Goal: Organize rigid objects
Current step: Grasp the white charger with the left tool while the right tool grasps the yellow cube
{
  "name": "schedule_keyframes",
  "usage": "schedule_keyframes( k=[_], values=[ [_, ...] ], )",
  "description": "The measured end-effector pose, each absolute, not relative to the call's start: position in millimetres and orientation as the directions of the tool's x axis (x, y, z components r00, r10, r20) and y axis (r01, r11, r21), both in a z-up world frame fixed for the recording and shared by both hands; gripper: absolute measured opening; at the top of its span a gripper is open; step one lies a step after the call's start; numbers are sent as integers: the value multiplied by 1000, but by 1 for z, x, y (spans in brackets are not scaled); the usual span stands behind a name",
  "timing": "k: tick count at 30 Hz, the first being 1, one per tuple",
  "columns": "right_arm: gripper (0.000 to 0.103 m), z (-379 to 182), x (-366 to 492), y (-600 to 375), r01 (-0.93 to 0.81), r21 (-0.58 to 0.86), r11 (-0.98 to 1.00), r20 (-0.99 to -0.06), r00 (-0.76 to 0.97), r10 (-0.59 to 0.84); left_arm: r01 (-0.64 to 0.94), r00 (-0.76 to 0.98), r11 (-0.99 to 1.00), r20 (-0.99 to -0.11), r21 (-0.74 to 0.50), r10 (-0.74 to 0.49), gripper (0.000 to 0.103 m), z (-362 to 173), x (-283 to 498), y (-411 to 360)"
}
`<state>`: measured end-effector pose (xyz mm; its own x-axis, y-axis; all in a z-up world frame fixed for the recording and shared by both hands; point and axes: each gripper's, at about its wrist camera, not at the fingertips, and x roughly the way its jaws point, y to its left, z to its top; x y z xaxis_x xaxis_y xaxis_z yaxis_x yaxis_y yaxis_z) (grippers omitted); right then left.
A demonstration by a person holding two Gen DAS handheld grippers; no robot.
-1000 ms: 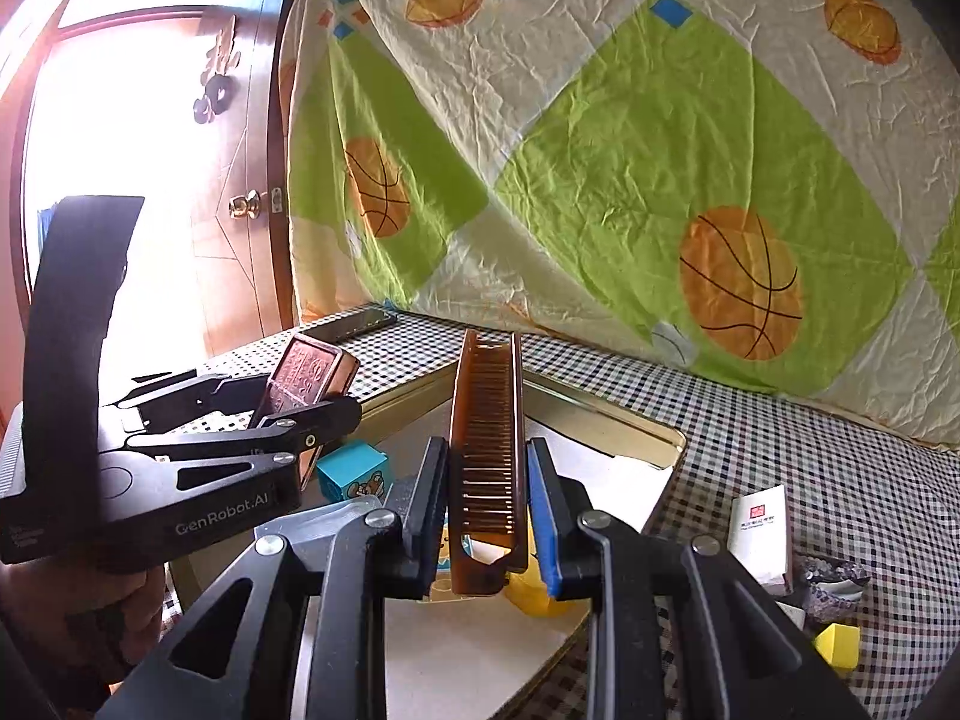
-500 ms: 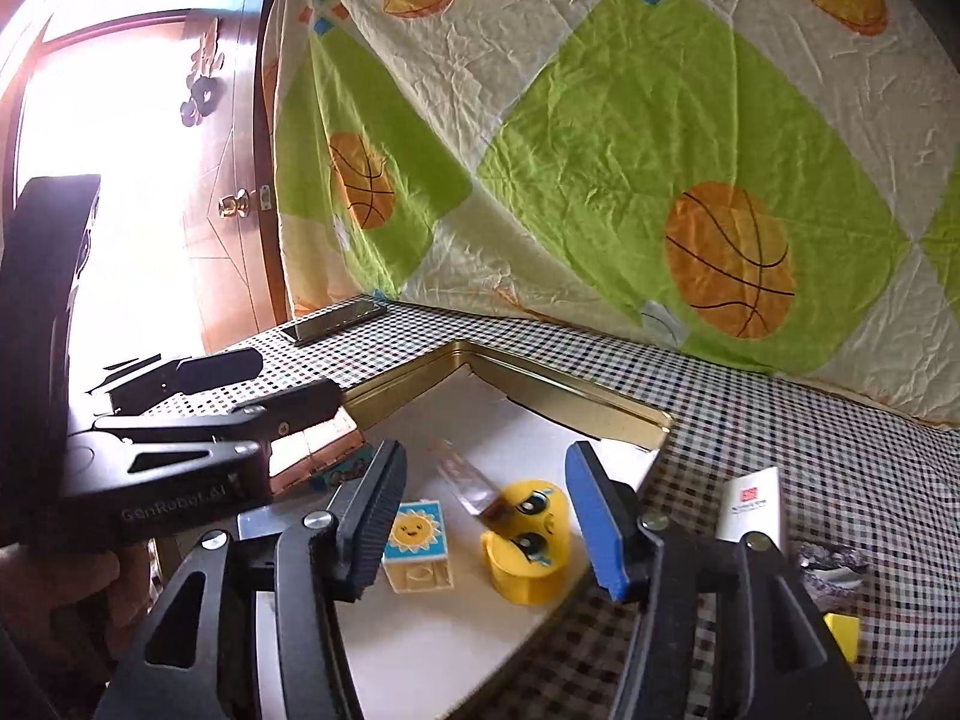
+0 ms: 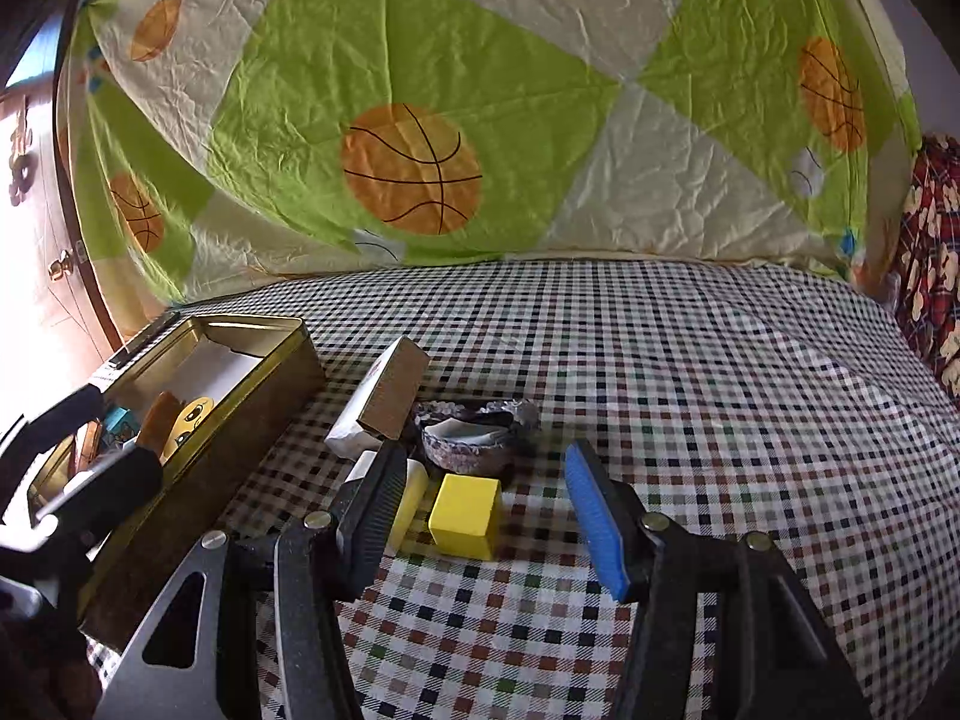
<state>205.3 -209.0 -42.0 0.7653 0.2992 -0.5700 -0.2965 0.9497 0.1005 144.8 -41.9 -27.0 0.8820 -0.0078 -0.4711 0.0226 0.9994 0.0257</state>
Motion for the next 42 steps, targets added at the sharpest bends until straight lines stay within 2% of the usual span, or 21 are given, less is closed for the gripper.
schedule_keyframes(
  k=[7,14,17,21,22,27,33,42],
  values=[
    [58,-51,223,-203,-325,112,939,-631,707,320,13,848,1000,-530,22,1,96,-37,168,-49],
    [56,-66,240,-194,-340,119,933,-713,625,319,-23,846,996,-529,90,68,99,-41,175,-52],
    [41,-69,242,-190,-356,117,927,-728,605,324,-34,846,995,-528,94,78,99,-40,176,-49],
    [29,-72,246,-191,-359,135,923,-736,587,336,-97,841,983,-515,155,164,102,-43,181,-41],
    [29,-72,245,-192,-358,138,924,-735,588,337,-112,838,981,-516,157,178,102,-43,183,-37],
    [27,-69,242,-195,-346,127,930,-727,606,324,-55,845,998,-532,27,61,102,-40,180,-30],
    [27,-65,239,-210,-271,106,957,-713,650,263,38,816,998,-578,40,-8,102,-49,187,-59],
    [27,-63,238,-231,-212,159,964,-695,669,262,102,727,995,-683,5,-71,97,-64,215,-70]
  ],
)
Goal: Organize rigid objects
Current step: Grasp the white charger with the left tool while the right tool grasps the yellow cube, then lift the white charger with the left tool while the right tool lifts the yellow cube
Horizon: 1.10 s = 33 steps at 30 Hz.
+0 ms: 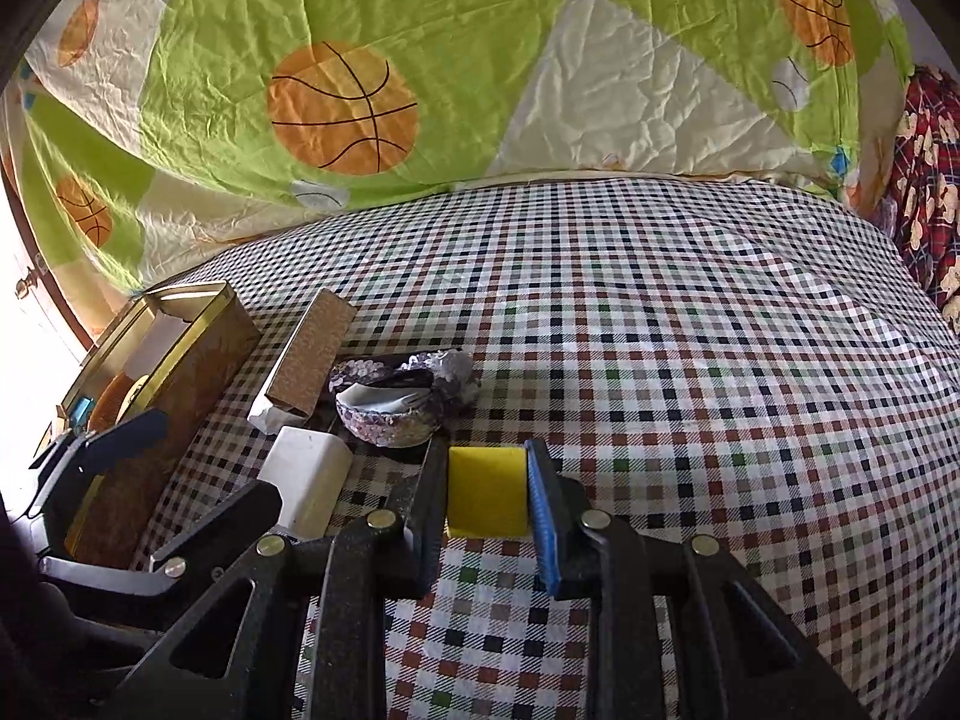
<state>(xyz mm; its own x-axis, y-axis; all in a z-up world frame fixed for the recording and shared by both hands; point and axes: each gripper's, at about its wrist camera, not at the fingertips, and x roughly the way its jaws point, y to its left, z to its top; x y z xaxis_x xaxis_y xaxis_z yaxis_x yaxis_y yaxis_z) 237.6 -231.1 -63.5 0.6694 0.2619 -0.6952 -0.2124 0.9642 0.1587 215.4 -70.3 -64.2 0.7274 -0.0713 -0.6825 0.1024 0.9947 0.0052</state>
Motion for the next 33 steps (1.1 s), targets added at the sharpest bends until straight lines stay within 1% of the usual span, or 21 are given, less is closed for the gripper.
schedule_keyframes(
  k=[3,6,7,8,9,10,11,12,15,19,23,33],
  values=[
    [27,-63,237,-231,-208,161,965,-696,669,261,124,704,992,-706,11,-80,96,-69,220,-77],
    [27,-63,238,-229,-204,156,967,-697,671,254,144,679,989,-730,22,-82,90,-74,226,-83],
    [27,-63,238,-229,-204,155,967,-697,671,253,149,667,989,-740,19,-86,82,-76,228,-83],
    [27,-64,238,-228,-204,153,967,-697,671,252,156,653,988,-752,13,-93,71,-79,231,-84],
    [27,-64,238,-228,-205,152,967,-698,671,252,165,638,986,-764,6,-101,66,-81,233,-85],
    [27,-64,238,-227,-207,151,967,-697,671,253,174,629,985,-769,-3,-113,55,-83,233,-84],
    [27,-63,238,-228,-208,152,966,-696,672,254,185,626,983,-769,-13,-129,40,-83,233,-85],
    [27,-63,238,-228,-208,153,966,-694,673,255,194,628,981,-766,-16,-136,37,-82,232,-86],
    [27,-61,235,-229,-208,154,966,-681,686,256,220,639,975,-753,-14,-155,37,-79,226,-88],
    [27,-58,230,-227,-214,142,966,-659,708,254,220,682,976,-717,11,-145,37,-71,218,-90],
    [27,-56,226,-222,-229,119,966,-645,722,251,201,715,979,-686,22,-131,37,-65,215,-88],
    [27,-48,216,-222,-252,109,962,-597,757,266,149,784,989,-609,-3,-120,37,-53,205,-76]
  ],
)
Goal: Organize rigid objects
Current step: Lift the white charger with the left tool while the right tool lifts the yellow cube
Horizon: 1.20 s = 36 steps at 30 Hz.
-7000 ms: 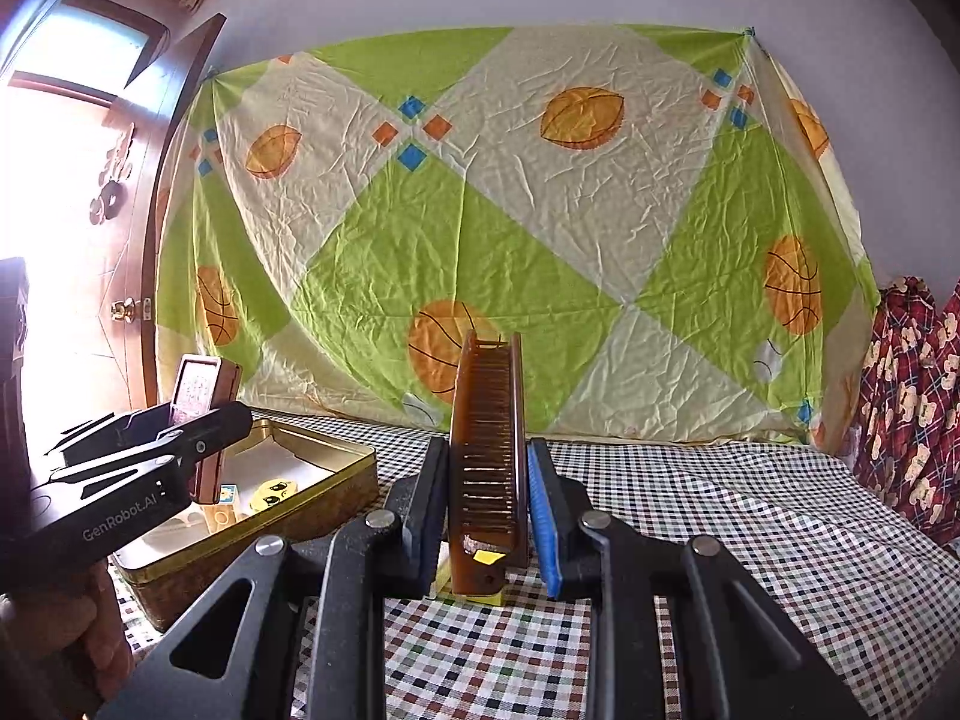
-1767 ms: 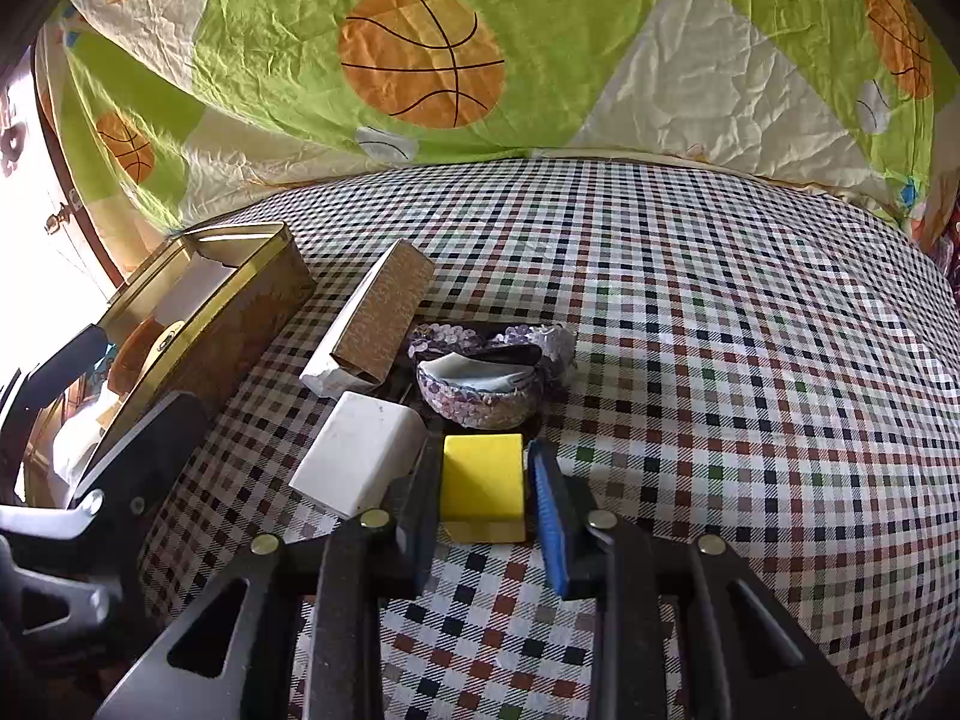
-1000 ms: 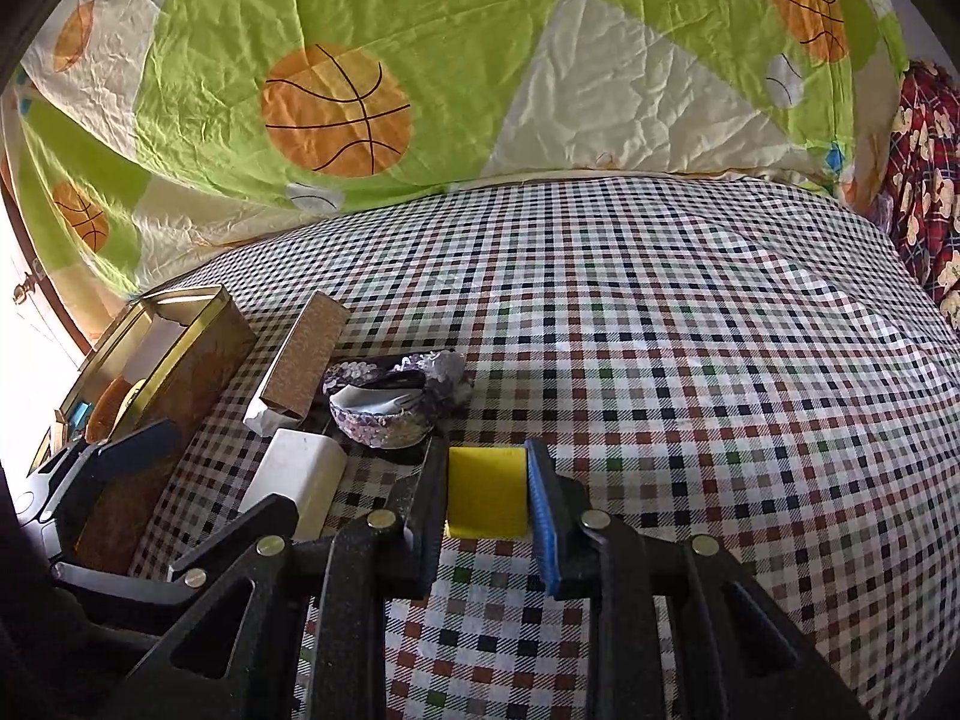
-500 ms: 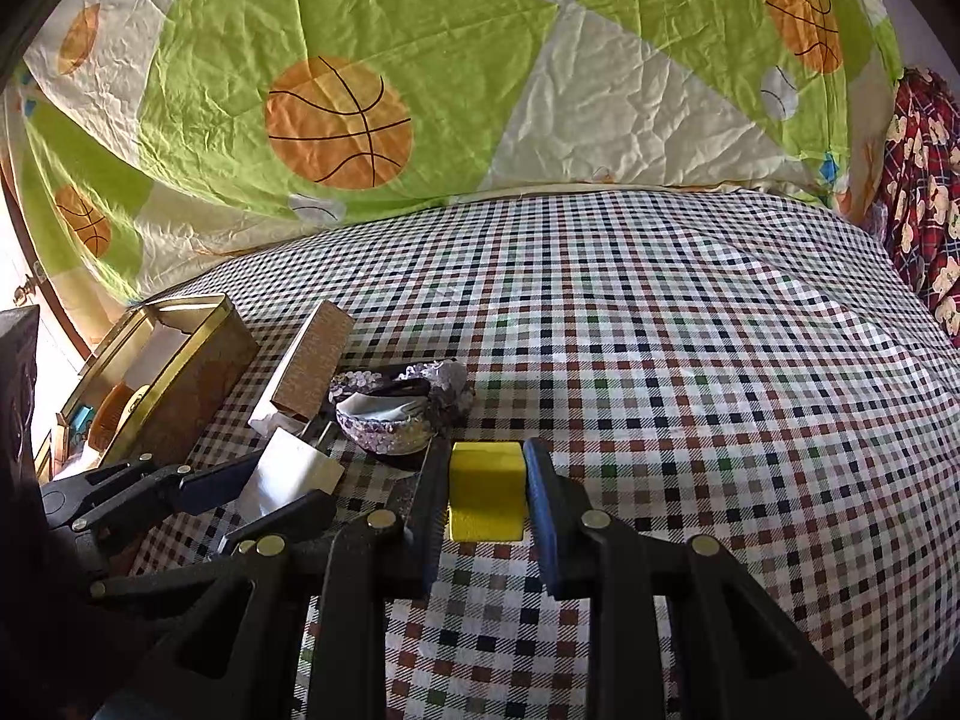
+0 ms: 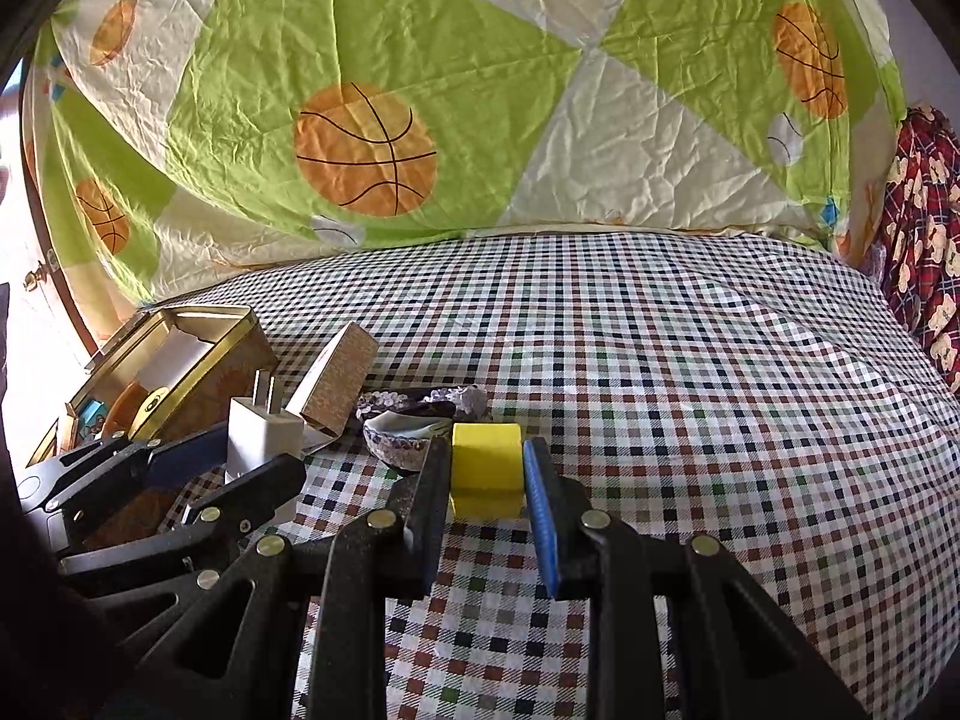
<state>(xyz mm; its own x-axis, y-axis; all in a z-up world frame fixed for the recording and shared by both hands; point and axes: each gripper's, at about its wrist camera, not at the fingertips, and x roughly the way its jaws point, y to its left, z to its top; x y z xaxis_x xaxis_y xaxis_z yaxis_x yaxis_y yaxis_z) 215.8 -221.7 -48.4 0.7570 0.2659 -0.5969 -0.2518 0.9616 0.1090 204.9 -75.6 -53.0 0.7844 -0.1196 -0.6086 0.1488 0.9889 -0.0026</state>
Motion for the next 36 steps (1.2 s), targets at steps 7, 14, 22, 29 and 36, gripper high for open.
schedule_keyframes(
  k=[7,14,22,29,36],
  values=[
    [27,-39,199,-217,-285,76,955,-520,806,282,106,837,994,-539,-15,-97,37,-45,192,-68],
    [27,-32,186,-212,-298,42,954,-457,843,284,75,874,997,-481,-11,-71,37,-38,182,-64],
    [27,-27,173,-214,-299,28,954,-390,875,286,40,910,999,-413,-6,-38,37,-31,169,-62],
    [27,-22,162,-215,-294,19,955,-333,899,284,27,924,1000,-381,-13,-30,37,-29,162,-59],
    [27,-20,161,-216,-293,21,956,-328,901,284,22,936,1000,-350,-8,-24,37,-27,154,-56]
  ],
)
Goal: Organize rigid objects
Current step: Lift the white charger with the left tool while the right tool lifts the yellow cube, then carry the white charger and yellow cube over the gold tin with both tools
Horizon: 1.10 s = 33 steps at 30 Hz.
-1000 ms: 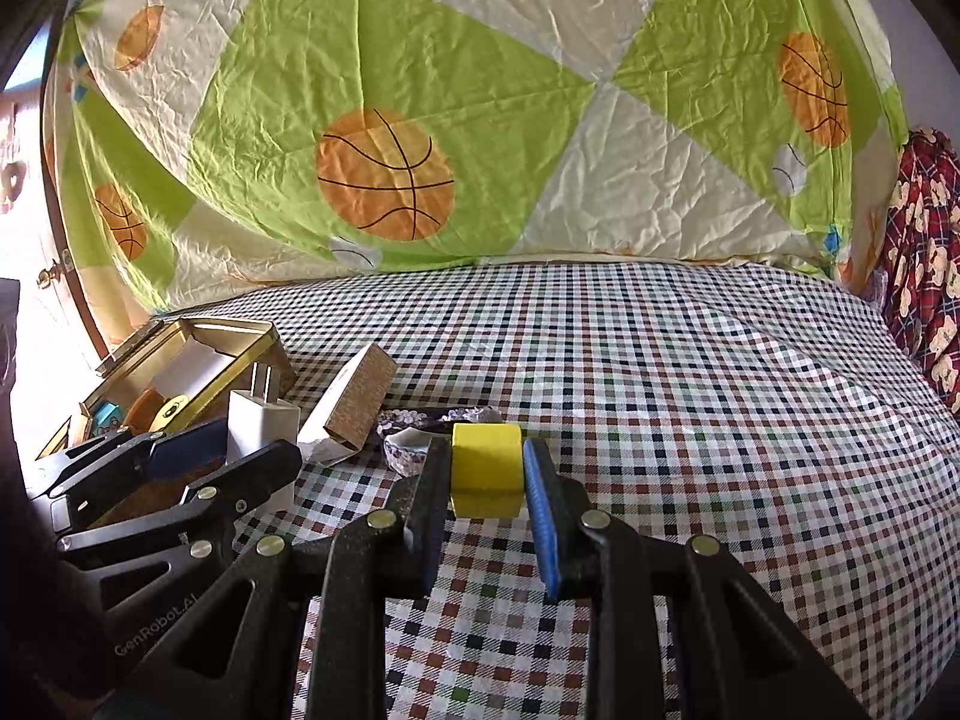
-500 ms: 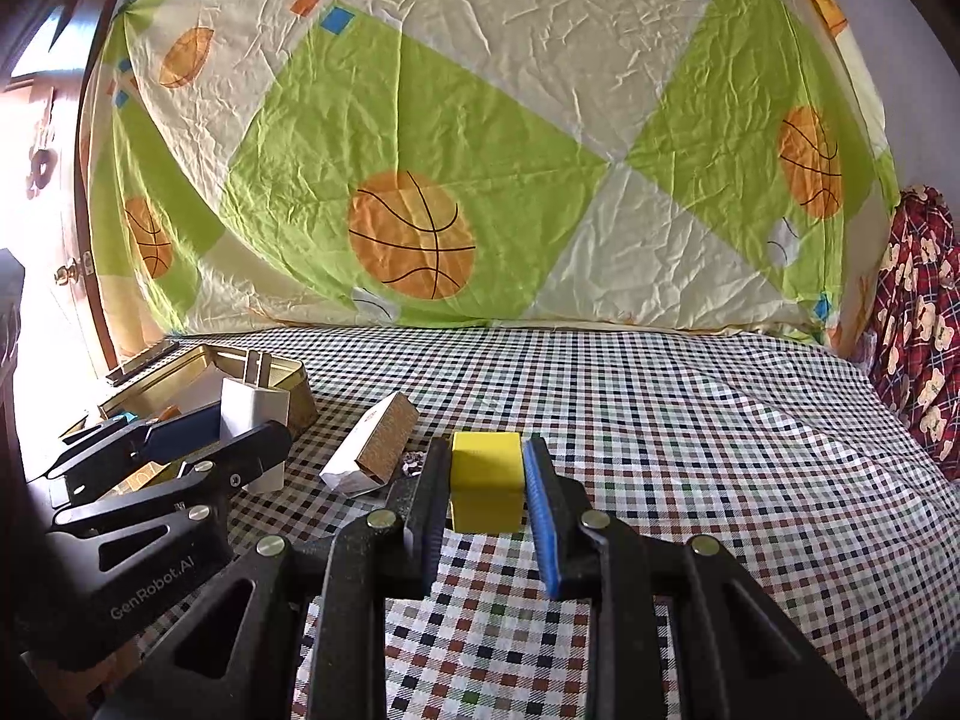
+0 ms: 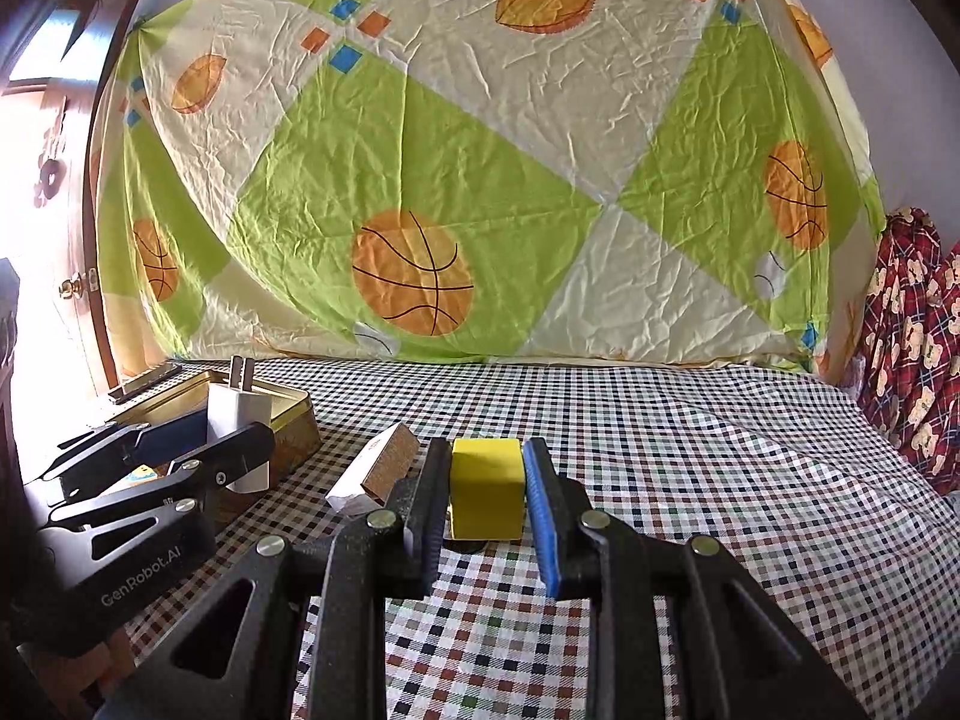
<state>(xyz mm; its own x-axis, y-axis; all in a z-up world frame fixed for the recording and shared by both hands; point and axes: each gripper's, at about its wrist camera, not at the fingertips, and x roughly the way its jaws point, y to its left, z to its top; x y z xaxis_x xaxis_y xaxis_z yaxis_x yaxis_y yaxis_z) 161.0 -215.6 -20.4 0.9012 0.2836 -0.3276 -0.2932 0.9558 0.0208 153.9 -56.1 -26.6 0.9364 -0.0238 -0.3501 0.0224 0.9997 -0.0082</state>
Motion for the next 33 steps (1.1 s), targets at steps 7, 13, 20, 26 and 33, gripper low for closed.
schedule_keyframes(
  k=[7,13,20,26,33],
  values=[
    [27,-20,159,-214,-308,21,951,-330,896,297,15,942,1000,-335,-12,-18,37,-25,149,-52],
    [27,-20,159,-214,-309,24,951,-330,895,300,13,947,1000,-322,-10,-15,37,-25,144,-51],
    [27,-19,155,-213,-319,25,947,-331,892,309,8,948,1000,-317,-14,-12,37,-24,142,-48],
    [27,-19,151,-211,-327,27,945,-330,889,317,9,949,1000,-315,-16,-13,37,-23,139,-46],
    [27,-19,149,-210,-334,27,942,-329,887,324,8,949,1000,-315,-17,-13,37,-23,138,-45]
  ],
)
